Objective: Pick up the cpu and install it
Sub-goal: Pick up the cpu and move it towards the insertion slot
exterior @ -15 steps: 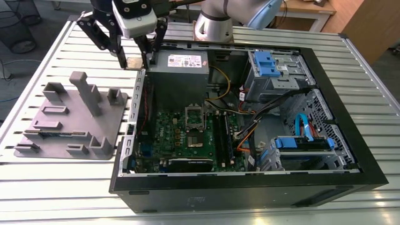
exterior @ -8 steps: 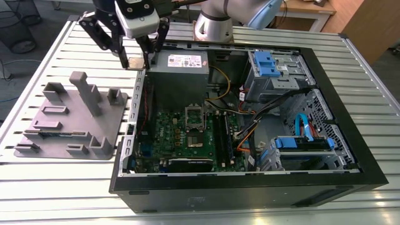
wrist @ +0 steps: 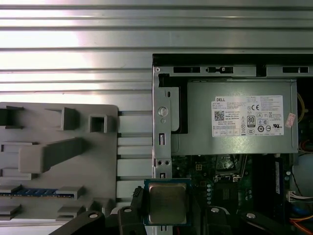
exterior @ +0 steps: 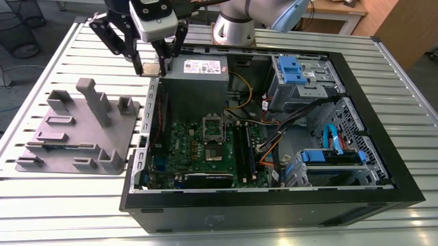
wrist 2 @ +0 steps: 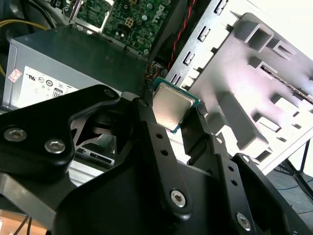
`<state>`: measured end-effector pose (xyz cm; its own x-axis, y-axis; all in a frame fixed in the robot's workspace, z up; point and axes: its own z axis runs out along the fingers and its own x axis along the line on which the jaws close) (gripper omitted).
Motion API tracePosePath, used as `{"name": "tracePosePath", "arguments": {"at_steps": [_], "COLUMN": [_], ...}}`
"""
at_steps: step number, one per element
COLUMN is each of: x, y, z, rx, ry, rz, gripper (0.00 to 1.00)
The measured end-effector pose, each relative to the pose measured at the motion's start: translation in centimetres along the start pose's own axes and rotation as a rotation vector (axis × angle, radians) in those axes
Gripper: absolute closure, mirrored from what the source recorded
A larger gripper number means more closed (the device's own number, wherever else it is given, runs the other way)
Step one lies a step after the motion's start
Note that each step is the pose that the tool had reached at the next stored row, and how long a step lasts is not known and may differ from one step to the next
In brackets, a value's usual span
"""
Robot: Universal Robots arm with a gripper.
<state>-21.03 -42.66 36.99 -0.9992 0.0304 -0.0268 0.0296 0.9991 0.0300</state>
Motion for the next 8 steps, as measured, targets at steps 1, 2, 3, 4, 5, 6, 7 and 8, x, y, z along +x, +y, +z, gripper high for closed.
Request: {"name": "tracePosePath", "arguments": {"at_steps": [1,2,3,4,5,6,7,8], "x": [-0.04,-0.09,-0.13,-0.18,-0.22,-0.26,-0.31,-0.35], "y": [0.00,0.00,0.00,0.00,0.01,0.01,0.01,0.01], "z": [0.00,0.00,0.00,0.00,0.01,0.01,0.01,0.01], "rx": [0.0000,0.0000,0.0000,0.0000,0.0000,0.0000,0.0000,0.0000], "ry": [0.0000,0.0000,0.0000,0.0001,0.0000,0.0000,0.0000,0.0000], "rz": [0.000,0.000,0.000,0.000,0.000,0.000,0.000,0.000], "gripper": [0.53,0.53,0.53,0.53,0.53,0.53,0.53,0.53]}}
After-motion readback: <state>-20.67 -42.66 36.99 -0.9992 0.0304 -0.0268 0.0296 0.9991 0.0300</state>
